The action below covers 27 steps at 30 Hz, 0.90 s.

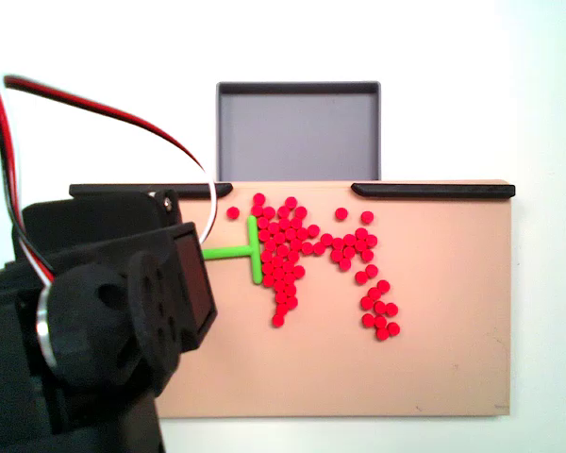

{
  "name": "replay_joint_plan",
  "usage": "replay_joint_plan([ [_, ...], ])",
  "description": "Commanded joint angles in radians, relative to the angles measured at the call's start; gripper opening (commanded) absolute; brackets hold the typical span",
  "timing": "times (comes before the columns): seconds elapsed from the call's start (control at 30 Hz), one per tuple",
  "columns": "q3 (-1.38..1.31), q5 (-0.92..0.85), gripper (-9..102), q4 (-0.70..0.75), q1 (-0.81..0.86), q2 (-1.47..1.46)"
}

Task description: Gather the left side granules

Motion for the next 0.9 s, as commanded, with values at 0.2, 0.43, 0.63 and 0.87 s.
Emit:
replay_joint_plan([
  [0.2, -0.005, -0.021, 0, -0.003, 0.023, 0.008],
  [0.43, -0.003, -0.028, 0, -0.003, 0.032, 0.008],
  [0.63, -0.003, -0.028, 0, -0.003, 0.031, 0.011],
  [0.87, -0.003, -0.029, 0, 0.003, 0.018, 0.028],
])
